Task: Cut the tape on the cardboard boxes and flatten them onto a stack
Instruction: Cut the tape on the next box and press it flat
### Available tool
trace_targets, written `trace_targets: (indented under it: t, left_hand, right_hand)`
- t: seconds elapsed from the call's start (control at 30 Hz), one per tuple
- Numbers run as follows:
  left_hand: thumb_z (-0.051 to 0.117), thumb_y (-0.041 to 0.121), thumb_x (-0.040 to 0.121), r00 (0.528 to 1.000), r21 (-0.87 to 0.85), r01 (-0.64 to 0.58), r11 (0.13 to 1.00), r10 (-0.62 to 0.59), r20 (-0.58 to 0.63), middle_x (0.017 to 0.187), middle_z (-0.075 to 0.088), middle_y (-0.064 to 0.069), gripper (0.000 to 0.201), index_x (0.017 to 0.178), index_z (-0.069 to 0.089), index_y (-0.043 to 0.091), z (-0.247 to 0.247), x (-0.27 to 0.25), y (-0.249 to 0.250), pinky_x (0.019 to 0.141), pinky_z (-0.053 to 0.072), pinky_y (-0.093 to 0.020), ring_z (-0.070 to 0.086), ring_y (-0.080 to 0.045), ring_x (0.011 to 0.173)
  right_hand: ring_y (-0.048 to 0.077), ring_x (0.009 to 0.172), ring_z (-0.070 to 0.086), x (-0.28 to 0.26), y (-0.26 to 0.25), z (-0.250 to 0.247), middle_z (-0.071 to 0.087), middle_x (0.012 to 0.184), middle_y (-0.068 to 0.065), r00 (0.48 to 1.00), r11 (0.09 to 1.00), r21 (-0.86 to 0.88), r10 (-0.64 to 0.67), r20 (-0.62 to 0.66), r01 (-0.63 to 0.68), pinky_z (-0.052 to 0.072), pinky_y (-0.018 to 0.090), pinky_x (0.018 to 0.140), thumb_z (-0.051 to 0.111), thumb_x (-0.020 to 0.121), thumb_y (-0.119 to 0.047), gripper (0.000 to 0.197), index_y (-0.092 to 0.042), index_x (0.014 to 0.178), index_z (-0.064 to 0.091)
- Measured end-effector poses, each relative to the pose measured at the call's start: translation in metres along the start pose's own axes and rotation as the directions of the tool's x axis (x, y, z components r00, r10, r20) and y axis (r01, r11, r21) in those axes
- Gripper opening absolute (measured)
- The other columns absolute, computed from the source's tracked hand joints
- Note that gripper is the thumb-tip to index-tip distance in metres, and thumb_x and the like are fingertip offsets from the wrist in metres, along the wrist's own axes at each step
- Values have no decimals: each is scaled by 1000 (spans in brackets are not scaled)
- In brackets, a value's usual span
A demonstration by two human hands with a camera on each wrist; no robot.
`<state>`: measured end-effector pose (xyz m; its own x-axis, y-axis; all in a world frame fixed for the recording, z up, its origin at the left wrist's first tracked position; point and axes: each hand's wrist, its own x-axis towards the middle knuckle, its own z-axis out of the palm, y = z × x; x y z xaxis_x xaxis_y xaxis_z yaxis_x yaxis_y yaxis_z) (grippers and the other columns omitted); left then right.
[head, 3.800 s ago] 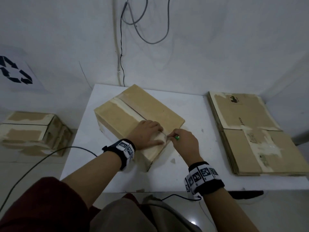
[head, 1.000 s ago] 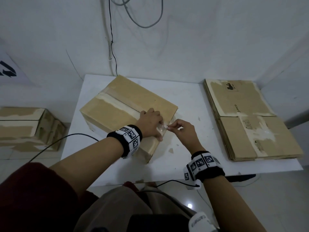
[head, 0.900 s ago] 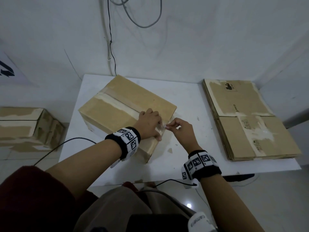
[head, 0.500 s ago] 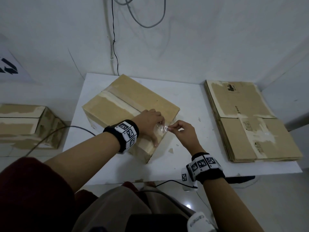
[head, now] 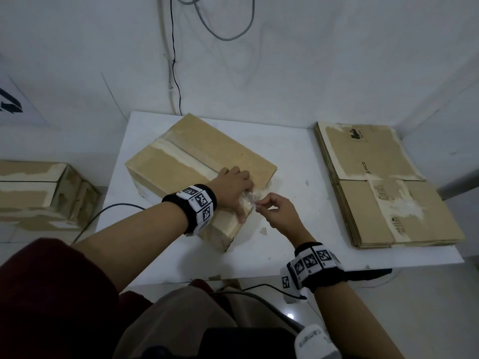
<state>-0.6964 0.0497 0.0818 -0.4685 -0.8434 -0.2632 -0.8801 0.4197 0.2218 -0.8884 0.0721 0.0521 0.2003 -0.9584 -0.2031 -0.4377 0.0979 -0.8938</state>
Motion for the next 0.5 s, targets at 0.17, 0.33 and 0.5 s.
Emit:
trace_targets:
  t: [0.17, 0.33, 0.5]
  left_hand:
    - [76, 67, 58, 1000, -19, 13, 1000, -12, 20, 120, 44, 4, 77, 118, 50, 25, -4, -1, 2, 92, 31, -40, 34, -21, 111]
    - [83, 52, 59, 1000, -171, 22, 985, -18, 25, 110, 50, 1, 68, 110, 49, 24, -4, -6, 5, 86, 27, -38, 29, -19, 102]
    - [84, 20, 68, 999, -327, -30, 945, 36, 13, 104, 52, -4, 48, 103, 52, 11, -5, -23, 12, 79, 33, -30, 36, -15, 97]
  right_hand:
    - [4, 40, 37, -3, -7, -4, 65, 73, 6, 974, 993, -10, 119, 193, -120, 29, 18, 40, 68, 85, -1, 3, -3, 83, 69]
    - [7, 43, 37, -8, 13, -18, 62, 74, 5, 996, 992, 88, 88, -31, -85, 28, 18, 40, 63, 88, -6, 10, -6, 79, 62]
    - [5, 44, 36, -6, 11, -29, 61, 69, -4, 979, 982, 186, 45, -198, -7, 29, 18, 41, 69, 72, -37, 33, -7, 83, 62]
